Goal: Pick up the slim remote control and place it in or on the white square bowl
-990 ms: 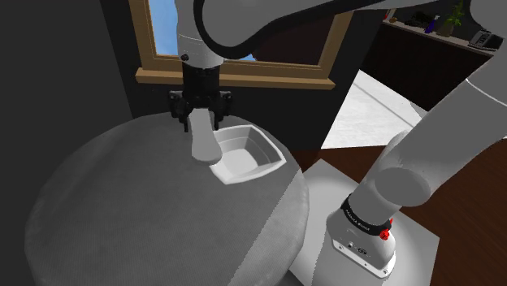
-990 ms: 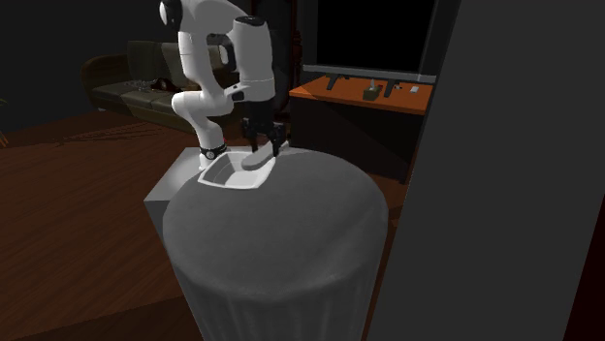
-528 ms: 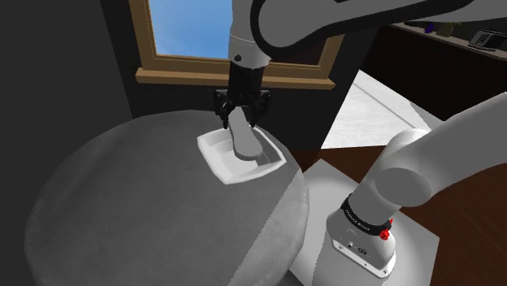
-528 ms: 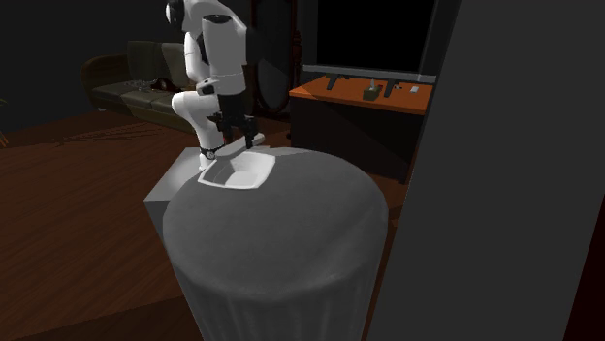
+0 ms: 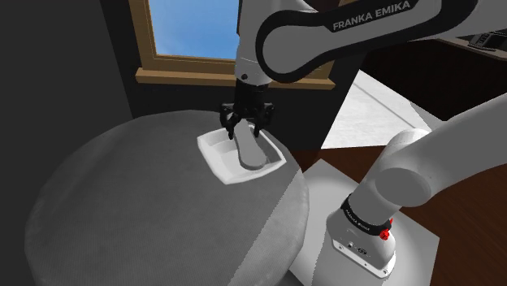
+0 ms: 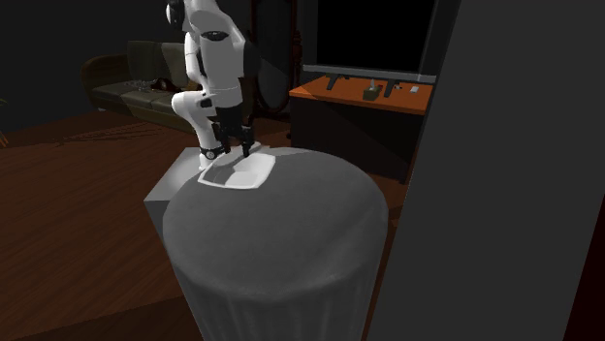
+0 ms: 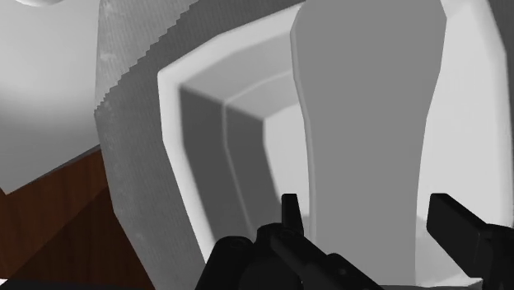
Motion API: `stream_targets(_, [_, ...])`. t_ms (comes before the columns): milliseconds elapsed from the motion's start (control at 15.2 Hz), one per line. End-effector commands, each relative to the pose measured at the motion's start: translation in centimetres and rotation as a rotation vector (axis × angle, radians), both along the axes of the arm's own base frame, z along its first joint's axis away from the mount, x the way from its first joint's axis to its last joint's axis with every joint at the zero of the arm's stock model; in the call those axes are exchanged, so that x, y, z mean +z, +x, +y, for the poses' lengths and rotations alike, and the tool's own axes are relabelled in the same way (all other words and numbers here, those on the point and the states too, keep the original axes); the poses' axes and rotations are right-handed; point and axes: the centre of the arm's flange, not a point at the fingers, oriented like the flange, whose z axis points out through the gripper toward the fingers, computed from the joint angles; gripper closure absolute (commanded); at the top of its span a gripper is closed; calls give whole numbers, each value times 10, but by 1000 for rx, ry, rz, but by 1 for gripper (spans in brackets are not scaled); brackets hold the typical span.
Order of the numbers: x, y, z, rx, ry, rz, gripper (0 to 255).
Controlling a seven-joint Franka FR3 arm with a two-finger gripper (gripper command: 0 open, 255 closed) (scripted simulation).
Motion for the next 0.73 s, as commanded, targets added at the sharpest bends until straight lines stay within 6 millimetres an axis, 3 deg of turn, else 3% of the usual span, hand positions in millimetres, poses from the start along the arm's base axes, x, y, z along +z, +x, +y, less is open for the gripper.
stream_targets(0, [-10, 0, 0, 0, 0, -1, 255])
stream_targets(396, [-41, 0, 0, 0, 0, -1, 255])
stream_targets(660, [-41, 0, 0, 0, 0, -1, 255])
